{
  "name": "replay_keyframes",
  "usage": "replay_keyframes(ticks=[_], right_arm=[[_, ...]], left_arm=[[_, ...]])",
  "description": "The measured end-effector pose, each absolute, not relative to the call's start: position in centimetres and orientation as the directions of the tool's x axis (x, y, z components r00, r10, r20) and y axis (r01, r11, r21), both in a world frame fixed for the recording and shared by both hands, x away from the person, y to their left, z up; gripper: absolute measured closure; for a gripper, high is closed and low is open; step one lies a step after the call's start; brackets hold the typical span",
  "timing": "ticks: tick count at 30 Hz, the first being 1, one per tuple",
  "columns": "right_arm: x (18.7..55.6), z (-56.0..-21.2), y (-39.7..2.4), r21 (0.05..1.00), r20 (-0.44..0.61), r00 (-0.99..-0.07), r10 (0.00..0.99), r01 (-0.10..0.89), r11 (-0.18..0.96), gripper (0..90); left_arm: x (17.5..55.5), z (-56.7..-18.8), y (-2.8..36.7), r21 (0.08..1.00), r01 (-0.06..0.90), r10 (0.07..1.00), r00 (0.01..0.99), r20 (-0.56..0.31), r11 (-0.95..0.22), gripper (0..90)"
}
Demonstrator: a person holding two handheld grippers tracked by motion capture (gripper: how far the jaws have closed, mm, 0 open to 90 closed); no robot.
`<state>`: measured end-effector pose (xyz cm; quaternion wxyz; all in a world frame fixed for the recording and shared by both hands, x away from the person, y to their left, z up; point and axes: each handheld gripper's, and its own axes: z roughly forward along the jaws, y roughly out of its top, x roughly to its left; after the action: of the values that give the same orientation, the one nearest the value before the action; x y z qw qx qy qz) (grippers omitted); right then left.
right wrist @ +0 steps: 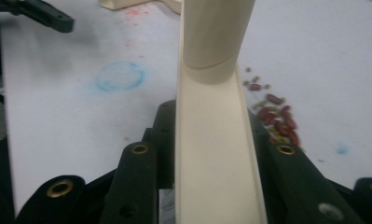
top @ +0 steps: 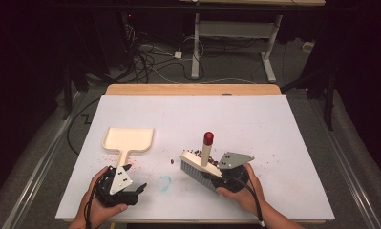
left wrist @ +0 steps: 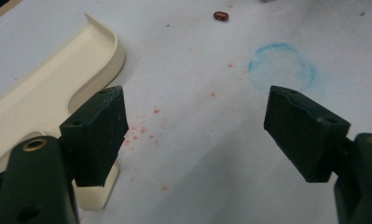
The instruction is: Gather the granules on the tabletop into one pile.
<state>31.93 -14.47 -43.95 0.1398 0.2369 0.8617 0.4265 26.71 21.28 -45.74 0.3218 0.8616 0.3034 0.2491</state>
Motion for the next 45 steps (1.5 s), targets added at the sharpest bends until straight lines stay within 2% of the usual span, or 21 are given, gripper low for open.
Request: replay_keyframes(ticks=[4,8,16,18,26,35,39,45], right_arm=[[32.1,-43.7,-15.1,0.800,-0.060,-0.834,0.549,0.289,0.526,67.5],[32.1,-42.8,-15.4,0.822,-0.033,-0.829,0.559,0.295,0.487,67.5],[31.3,-41.8,-11.1,0.851,-0.012,-0.848,0.530,0.270,0.451,67.4],[31.0,-42.5,-8.7,0.840,-0.017,-0.852,0.522,0.271,0.470,67.5],[32.0,-44.2,-5.4,0.809,-0.027,-0.824,0.566,0.315,0.497,67.5],[33.7,-43.9,-8.7,0.792,0.010,-0.745,0.667,0.413,0.449,67.4],[33.7,-43.7,-10.2,0.793,-0.004,-0.722,0.692,0.419,0.443,67.5],[33.6,-42.3,-13.4,0.817,0.054,-0.701,0.711,0.440,0.372,67.4]], left_arm=[[26.7,-45.7,21.4,0.709,0.365,0.688,0.688,0.232,-0.604,20.8],[26.9,-45.7,21.5,0.711,0.367,0.695,0.680,0.235,-0.600,20.8],[27.2,-45.5,22.6,0.726,0.395,0.737,0.638,0.225,-0.563,20.8],[27.2,-45.5,22.8,0.728,0.394,0.740,0.633,0.227,-0.561,20.8],[26.9,-45.7,22.5,0.718,0.370,0.715,0.654,0.249,-0.589,20.8],[26.3,-45.7,21.3,0.686,0.357,0.681,0.677,0.277,-0.634,20.8],[26.3,-45.8,21.0,0.681,0.356,0.676,0.682,0.279,-0.640,20.8],[26.8,-46.2,20.9,0.663,0.370,0.671,0.689,0.275,-0.651,20.8]])
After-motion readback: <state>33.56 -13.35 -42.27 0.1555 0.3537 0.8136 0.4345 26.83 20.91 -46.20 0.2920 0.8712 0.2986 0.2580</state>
